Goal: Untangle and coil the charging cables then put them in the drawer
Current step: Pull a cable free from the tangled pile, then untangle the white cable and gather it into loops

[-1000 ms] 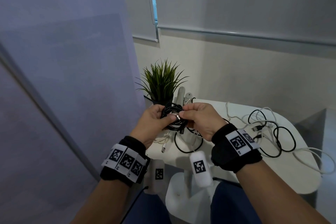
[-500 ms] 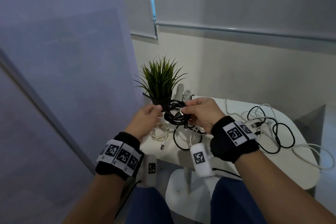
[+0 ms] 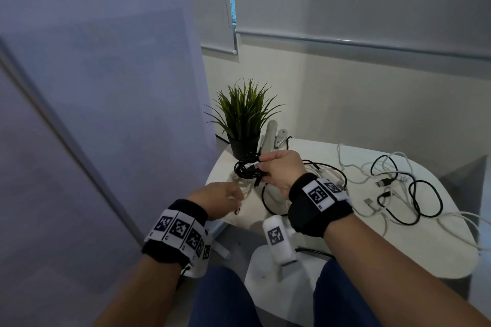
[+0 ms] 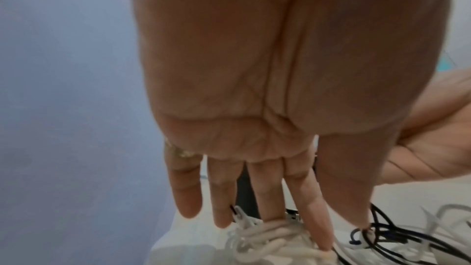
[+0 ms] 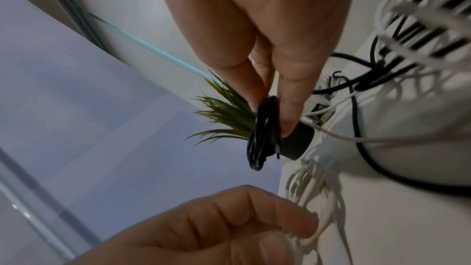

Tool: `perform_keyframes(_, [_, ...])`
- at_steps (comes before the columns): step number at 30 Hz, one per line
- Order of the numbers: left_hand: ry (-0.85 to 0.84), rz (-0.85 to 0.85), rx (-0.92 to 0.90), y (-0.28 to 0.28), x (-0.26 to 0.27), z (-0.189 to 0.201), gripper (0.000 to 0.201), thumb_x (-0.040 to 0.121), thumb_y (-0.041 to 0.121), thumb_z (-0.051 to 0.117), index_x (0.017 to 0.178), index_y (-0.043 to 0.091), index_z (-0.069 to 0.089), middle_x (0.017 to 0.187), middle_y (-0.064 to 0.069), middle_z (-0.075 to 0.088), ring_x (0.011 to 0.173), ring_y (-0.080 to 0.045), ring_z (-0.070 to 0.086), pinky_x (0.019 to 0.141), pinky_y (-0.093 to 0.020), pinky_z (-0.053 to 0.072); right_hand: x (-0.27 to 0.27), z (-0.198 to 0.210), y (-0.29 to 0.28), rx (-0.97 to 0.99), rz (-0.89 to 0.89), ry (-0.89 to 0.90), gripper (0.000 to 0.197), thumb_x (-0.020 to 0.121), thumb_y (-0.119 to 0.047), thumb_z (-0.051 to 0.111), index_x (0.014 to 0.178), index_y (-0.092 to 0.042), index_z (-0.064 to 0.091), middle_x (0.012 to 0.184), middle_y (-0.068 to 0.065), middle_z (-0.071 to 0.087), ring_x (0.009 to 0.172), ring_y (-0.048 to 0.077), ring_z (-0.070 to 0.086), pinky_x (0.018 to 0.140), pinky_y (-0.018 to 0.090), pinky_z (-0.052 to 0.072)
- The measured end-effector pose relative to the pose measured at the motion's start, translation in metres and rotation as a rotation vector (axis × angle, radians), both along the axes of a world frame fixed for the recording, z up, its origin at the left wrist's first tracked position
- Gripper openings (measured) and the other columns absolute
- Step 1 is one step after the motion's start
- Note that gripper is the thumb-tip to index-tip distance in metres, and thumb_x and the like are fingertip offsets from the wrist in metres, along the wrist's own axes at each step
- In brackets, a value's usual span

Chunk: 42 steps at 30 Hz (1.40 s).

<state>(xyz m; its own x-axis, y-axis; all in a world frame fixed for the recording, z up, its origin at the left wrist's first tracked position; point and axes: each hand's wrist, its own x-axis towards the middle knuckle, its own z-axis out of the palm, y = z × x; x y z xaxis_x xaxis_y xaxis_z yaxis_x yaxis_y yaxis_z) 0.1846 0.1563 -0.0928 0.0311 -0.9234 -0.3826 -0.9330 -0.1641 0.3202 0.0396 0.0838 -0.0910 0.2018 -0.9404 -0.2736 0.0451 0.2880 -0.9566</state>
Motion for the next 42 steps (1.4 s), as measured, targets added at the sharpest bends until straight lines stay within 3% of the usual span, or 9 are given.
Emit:
perform_keyframes(5, [0.028,0.074,-0.159,0.001,0.008,-0.003,0.005,0.088,0.024,0.06,0.085,0.019,0.059,0.099,0.001,0.061,0.088,-0.015,0.052,0.067,-0.024,0.04,0.012,-0.009,-0.007,0.026,-0.034,0.046,0.026,0.081,0.016,0.056,0.072,-0.008,0.058,0.097,0.024,0.062,0.098,0.04,0.064,0.085,0.05,0.055])
perform_keyframes(8, [0.028,0.11,-0.22,0.0,0.012,-0.01,0.024,0.081,0.021,0.068,0.069,0.022,0.047,0.082,0.004,0.055,0.077,-0.014,0.049,0.056,-0.02,0.035,0.013,-0.016,-0.013,-0.049,-0.012,0.226,0.028,0.079,0.006,0.059,0.066,-0.019,0.059,0.097,0.021,0.066,0.1,0.039,0.064,0.086,0.051,0.054])
perform_keyframes(11, [0.059,0.14,-0.253,-0.002,0.014,-0.012,0.022,0.077,0.018,0.072,0.074,0.023,0.05,0.086,0.002,0.057,0.079,-0.016,0.051,0.061,-0.023,0.039,0.011,-0.019,-0.019,-0.106,0.016,0.398,0.02,0.08,-0.007,0.059,0.069,-0.022,0.061,0.105,0.018,0.068,0.104,0.036,0.063,0.089,0.048,0.053])
perform_keyframes(16, [0.122,0.18,-0.275,-0.008,0.015,-0.017,0.015,0.078,0.014,0.071,0.075,0.021,0.057,0.079,0.005,0.057,0.074,-0.012,0.053,0.058,-0.018,0.04,0.004,-0.022,-0.026,-0.112,-0.011,0.521,0.028,0.084,-0.011,0.056,0.109,-0.004,0.067,0.112,0.017,0.066,0.107,0.033,0.062,0.092,0.045,0.051])
perform_keyframes(20, [0.088,0.232,-0.321,-0.012,0.012,-0.02,0.009,0.08,0.015,0.068,0.078,0.017,0.059,0.075,0.006,0.056,0.069,-0.011,0.051,0.052,-0.015,0.036,0.006,-0.027,-0.028,-0.1,0.008,0.511,0.029,0.083,-0.011,0.057,0.108,-0.003,0.067,0.113,0.018,0.066,0.107,0.034,0.062,0.092,0.043,0.052])
perform_keyframes(31, [0.093,0.24,-0.303,-0.009,0.005,-0.014,0.01,0.082,0.017,0.066,0.09,0.012,0.068,0.091,-0.004,0.063,0.084,-0.02,0.057,0.069,-0.022,0.039,0.016,-0.024,-0.02,-0.041,0.204,0.488,0.031,0.089,-0.01,0.052,0.117,0.002,0.059,0.116,0.02,0.063,0.102,0.031,0.063,0.085,0.034,0.053])
perform_keyframes(36, [0.143,0.155,-0.315,-0.006,-0.003,-0.011,0.019,0.083,0.017,0.067,0.099,0.008,0.071,0.087,0.0,0.059,0.083,-0.018,0.056,0.068,-0.02,0.036,0.013,-0.025,-0.018,0.033,0.297,0.463,0.037,0.09,-0.013,0.051,0.123,0.002,0.054,0.079,0.005,0.053,0.068,0.017,0.053,0.065,0.03,0.052])
perform_keyframes(39, [0.206,0.173,-0.301,-0.005,-0.005,-0.013,0.02,0.082,0.013,0.067,0.1,0.006,0.071,0.084,-0.002,0.058,0.073,-0.017,0.053,0.069,-0.023,0.042,0.009,-0.021,-0.013,0.014,0.343,0.466,0.035,0.09,-0.012,0.05,0.123,-0.001,0.056,0.075,0.0,0.049,0.063,0.014,0.05,0.057,0.026,0.046])
perform_keyframes(42, [0.167,0.19,-0.339,-0.004,-0.004,-0.012,0.019,0.085,0.018,0.065,0.102,0.013,0.07,0.098,-0.004,0.058,0.084,-0.019,0.056,0.072,-0.023,0.038,-0.001,-0.018,-0.01,-0.052,0.317,0.411,0.029,0.091,-0.011,0.05,0.118,-0.006,0.06,0.075,-0.003,0.052,0.063,0.013,0.052,0.056,0.028,0.046])
